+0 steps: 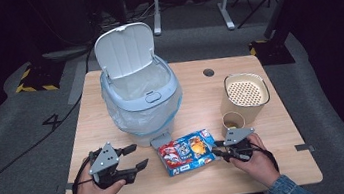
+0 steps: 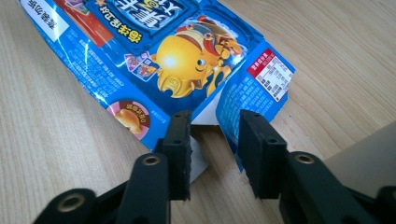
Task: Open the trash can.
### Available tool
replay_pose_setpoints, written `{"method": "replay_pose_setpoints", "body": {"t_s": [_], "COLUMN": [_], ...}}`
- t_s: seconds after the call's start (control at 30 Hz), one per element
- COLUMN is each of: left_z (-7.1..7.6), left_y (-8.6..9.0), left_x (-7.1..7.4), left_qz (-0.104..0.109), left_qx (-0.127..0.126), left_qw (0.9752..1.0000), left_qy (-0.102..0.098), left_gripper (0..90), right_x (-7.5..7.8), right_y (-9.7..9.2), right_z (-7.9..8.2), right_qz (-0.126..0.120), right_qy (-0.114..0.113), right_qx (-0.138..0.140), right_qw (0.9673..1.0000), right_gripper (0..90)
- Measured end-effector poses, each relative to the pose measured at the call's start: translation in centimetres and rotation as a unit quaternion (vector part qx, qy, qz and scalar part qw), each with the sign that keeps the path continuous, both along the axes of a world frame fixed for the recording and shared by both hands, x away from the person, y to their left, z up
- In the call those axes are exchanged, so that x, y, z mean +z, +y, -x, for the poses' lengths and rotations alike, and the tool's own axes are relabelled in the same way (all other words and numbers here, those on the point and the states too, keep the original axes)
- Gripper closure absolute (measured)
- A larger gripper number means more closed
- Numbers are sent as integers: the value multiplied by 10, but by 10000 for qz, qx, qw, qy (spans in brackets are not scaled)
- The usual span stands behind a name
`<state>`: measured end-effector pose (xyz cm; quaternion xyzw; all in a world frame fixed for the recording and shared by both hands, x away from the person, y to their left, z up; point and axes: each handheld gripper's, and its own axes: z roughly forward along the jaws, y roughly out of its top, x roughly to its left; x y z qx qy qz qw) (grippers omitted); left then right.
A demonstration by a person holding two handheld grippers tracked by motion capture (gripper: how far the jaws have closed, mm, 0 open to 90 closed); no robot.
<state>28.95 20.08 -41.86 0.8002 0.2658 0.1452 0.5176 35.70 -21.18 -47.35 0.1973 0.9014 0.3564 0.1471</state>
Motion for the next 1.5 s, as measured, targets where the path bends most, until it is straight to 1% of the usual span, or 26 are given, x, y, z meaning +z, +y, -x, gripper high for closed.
{"method": "replay_pose_setpoints", "body": {"t_s": [0.07,0.13,0.23,0.3,0.4,0.47,0.53,0.6,0.67,0.77,0.83,0.9,1.03,1.07,1.1,1.17,1.2,1.23,1.3,1.33,1.37,1.43,1.5], "left_z": [0,0,-1,-1,-3,-5,-6,-8,-11,-14,-16,-17,-19,-19,-20,-22,-23,-23,-25,-26,-26,-28,-29], "left_y": [2,3,2,2,1,2,4,6,10,15,20,24,29,29,30,30,29,29,27,27,26,25,25], "left_x": [-1,-2,-3,-4,-6,-8,-12,-17,-21,-28,-33,-38,-46,-47,-50,-54,-57,-58,-63,-64,-66,-69,-71], "left_qz": [-3,-1,14,-31,-12,57,54,-58,-110,-110,-127,-137,-114,-135,-191,-234,-311,-339,-537,-627,-678,-859,-1094], "left_qx": [27,58,52,35,-53,-157,-134,-36,41,165,286,385,513,530,556,586,595,618,619,617,616,613,605], "left_qw": [10000,10000,10000,10000,10000,9998,9998,9999,9998,9996,9992,9988,9980,9979,9976,9973,9971,9968,9961,9957,9955,9942,9921], "left_qy": [18,25,50,57,83,106,136,137,164,212,253,280,338,354,359,383,366,374,320,278,260,216,124], "left_gripper": [386,386,386,386,382,374,373,374,374,373,375,375,377,377,378,378,378,378,378,378,379,379,378], "right_x": [2,3,2,-1,-2,-3,-4,-3,-2,1,5,10,20,24,26,33,35,38,43,46,48,53,57], "right_y": [1,3,5,8,10,10,10,9,7,4,2,-1,-4,-6,-6,-9,-10,-12,-14,-15,-16,-19,-20], "right_z": [-1,-3,-5,-7,-10,-12,-12,-12,-12,-11,-9,-7,-2,0,1,3,4,5,6,8,8,10,11], "right_qz": [-33,-117,-99,-77,-49,5,31,54,-55,-183,-322,-476,-660,-721,-773,-931,-999,-1067,-1181,-1267,-1329,-1460,-1519], "right_qy": [-1,22,16,22,78,103,128,149,260,371,510,571,603,623,653,691,709,733,774,817,839,902,925], "right_qx": [8,-34,-61,-101,-129,-149,-116,-104,-147,-180,-201,-183,-149,-143,-154,-150,-143,-146,-169,-185,-182,-182,-214], "right_qw": [10000,9999,9999,9999,9999,9998,9998,9998,9995,9990,9980,9971,9959,9953,9947,9931,9924,9915,9898,9884,9874,9850,9838], "right_gripper": [644,634,641,660,713,736,785,867,900,900,900,900,900,900,900,900,900,900,900,900,900,900,900]}}
